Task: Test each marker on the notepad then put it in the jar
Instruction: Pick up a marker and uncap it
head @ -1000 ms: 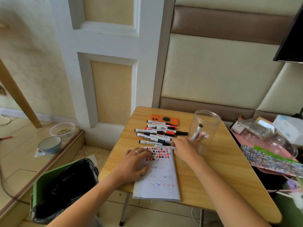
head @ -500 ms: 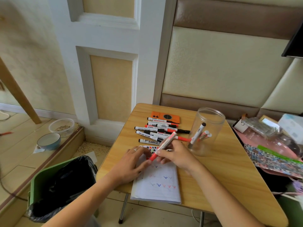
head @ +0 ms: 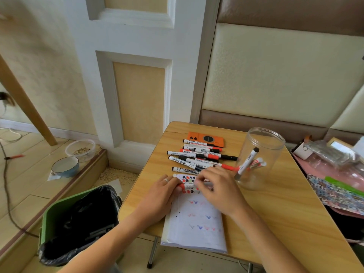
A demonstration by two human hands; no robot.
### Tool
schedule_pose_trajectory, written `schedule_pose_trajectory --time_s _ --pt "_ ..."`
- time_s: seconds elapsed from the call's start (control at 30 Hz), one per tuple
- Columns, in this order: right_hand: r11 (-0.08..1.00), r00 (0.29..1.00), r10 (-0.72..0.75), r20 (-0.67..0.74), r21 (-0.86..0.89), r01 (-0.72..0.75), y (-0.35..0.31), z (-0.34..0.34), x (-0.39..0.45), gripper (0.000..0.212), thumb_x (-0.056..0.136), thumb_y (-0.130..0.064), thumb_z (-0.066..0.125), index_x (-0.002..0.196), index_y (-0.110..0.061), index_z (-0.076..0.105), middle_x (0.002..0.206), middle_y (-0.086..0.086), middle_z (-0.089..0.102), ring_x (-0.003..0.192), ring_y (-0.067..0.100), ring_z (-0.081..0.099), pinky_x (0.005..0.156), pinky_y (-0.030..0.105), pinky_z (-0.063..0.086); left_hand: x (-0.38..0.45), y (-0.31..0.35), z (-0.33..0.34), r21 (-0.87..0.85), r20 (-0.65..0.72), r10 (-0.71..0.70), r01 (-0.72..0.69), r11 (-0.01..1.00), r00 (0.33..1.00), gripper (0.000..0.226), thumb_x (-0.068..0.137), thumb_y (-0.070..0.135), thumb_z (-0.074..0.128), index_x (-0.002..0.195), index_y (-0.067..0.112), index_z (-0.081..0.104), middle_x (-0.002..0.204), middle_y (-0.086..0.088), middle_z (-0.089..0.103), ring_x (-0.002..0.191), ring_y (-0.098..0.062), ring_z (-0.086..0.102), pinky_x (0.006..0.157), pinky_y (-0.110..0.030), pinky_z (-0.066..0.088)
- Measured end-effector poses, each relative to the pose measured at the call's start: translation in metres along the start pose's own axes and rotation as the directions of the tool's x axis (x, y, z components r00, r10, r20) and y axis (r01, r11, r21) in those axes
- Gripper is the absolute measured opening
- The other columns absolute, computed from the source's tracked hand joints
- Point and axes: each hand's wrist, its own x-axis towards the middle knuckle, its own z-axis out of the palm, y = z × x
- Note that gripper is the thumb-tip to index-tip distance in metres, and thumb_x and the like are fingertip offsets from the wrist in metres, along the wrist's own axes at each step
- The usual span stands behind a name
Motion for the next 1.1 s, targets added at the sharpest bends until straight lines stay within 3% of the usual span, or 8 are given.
schedule_pose_trajectory --time_s 0.07,0.23,0.43,0.6,0.9,1.0,1.1 --pt "0.985 0.990 -0.106 0.093 -0.129 0.118 -0.008 0.007 -0.001 0.026 0.095 -0.049 0.054 0.098 -0.027 0.068 0.096 -0.015 0.066 0.095 0.010 0.057 0.089 0.032 0.044 0.000 0.001 0.001 0.009 -0.012 0.025 -0.025 1.000 1.000 0.045 0.109 0.046 0.026 0.101 0.017 0.059 0.091 0.005 0.058 0.082 -0.015 0.046 0.072 -0.037 0.042" --pt "0.966 0.971 -0.104 0.217 -0.212 0.151 -0.021 0.022 -0.003 0.040 0.100 -0.052 0.037 0.115 -0.025 0.062 0.100 -0.006 0.067 0.093 0.018 0.066 0.071 0.036 0.054 0.000 0.001 0.001 0.040 -0.003 0.045 -0.045 0.998 0.999 0.036 0.109 0.034 0.030 0.091 0.014 0.055 0.084 0.002 0.057 0.075 -0.016 0.044 0.071 -0.038 0.041" --pt "0.957 0.963 -0.063 0.263 -0.257 0.133 -0.029 0.019 -0.003 0.034 0.107 -0.051 0.038 0.122 -0.028 0.058 0.110 -0.006 0.069 0.097 0.021 0.067 0.087 0.044 0.049 0.001 -0.001 -0.002 0.093 -0.035 0.045 -0.041 0.995 0.998 0.030 0.107 0.031 0.032 0.089 0.019 0.052 0.084 0.007 0.054 0.075 -0.012 0.040 0.069 -0.036 0.041" --pt "0.963 0.949 -0.039 0.312 -0.242 0.119 -0.034 0.020 0.002 0.038 0.107 -0.055 0.034 0.120 -0.025 0.054 0.099 -0.002 0.071 0.088 0.023 0.067 0.065 0.034 0.035 0.000 0.000 -0.005 0.073 -0.049 0.031 -0.027 0.997 0.998 0.027 0.104 0.028 0.035 0.087 0.018 0.054 0.083 0.008 0.054 0.076 -0.011 0.042 0.068 -0.037 0.042" --pt "0.952 0.948 0.044 0.315 -0.302 0.056 -0.038 0.018 0.001 0.046 0.103 -0.066 0.030 0.109 -0.027 0.054 0.086 0.001 0.069 0.081 0.024 0.065 0.065 0.034 0.039 0.000 -0.002 -0.004 0.115 -0.051 0.028 -0.022 0.993 0.998 0.026 0.101 0.028 0.037 0.089 0.019 0.058 0.083 0.009 0.055 0.076 -0.009 0.042 0.068 -0.029 0.036" --pt "0.946 0.959 0.081 0.272 -0.324 0.012 -0.037 0.017 0.000 0.052 0.100 -0.072 0.029 0.096 -0.028 0.057 0.078 -0.004 0.063 0.073 0.019 0.058 0.067 0.034 0.037 0.000 -0.001 -0.004 0.142 -0.054 0.029 -0.021 0.990 0.998 0.025 0.103 0.030 0.037 0.090 0.020 0.056 0.084 0.009 0.055 0.077 -0.011 0.043 0.068 -0.031 0.038" --pt "0.952 0.966 0.139 0.218 -0.298 -0.070 -0.035 0.011 0.000 0.050 0.098 -0.074 0.029 0.086 -0.029 0.047 0.070 -0.013 0.053 0.063 0.012 0.049 0.063 0.032 0.037 -0.001 -0.001 -0.004 0.078 -0.093 -0.036 0.044 0.996 0.995 0.030 0.106 0.039 0.033 0.097 0.023 0.057 0.089 0.013 0.053 0.081 -0.006 0.042 0.071 -0.027 0.039"
